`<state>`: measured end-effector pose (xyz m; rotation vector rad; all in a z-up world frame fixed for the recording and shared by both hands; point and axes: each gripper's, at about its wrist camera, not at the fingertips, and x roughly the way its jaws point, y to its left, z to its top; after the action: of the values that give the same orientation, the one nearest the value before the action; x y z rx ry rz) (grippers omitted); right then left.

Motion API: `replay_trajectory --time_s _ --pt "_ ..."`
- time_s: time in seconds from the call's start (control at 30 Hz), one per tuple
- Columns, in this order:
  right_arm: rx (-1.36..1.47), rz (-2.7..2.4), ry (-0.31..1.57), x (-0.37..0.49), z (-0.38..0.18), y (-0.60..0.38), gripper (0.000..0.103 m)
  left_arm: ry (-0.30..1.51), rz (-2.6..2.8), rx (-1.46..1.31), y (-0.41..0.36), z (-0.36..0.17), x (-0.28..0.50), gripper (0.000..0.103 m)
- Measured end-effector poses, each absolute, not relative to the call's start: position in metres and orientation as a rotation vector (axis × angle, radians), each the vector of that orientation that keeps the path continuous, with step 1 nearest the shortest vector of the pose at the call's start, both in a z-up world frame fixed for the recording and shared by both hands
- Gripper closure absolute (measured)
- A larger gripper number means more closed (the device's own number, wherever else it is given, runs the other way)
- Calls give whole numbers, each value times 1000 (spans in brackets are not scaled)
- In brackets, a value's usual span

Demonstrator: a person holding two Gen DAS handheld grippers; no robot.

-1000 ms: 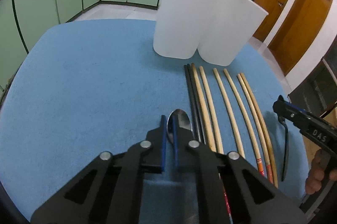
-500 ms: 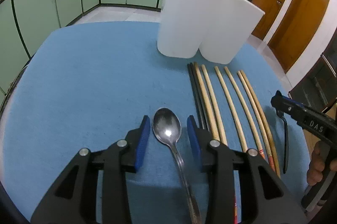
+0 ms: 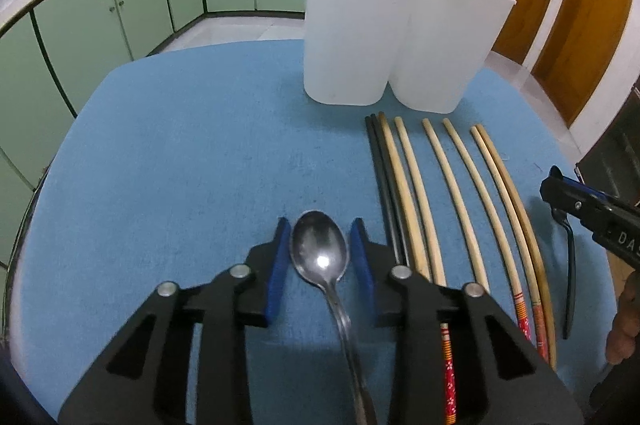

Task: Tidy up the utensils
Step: 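Lift both spoons and lower them into the white holder compartments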

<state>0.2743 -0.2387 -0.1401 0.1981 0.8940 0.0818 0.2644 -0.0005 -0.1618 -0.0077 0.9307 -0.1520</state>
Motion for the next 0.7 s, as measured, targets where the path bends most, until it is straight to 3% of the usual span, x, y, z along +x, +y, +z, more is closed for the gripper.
replay_trajectory --time_s 0.3,0.7 --pt "212 89 858 270 -134 -242 69 858 -188 -94 15 -147 251 76" --pt "221 135 661 260 -93 -240 69 650 -229 -105 21 -105 231 76"
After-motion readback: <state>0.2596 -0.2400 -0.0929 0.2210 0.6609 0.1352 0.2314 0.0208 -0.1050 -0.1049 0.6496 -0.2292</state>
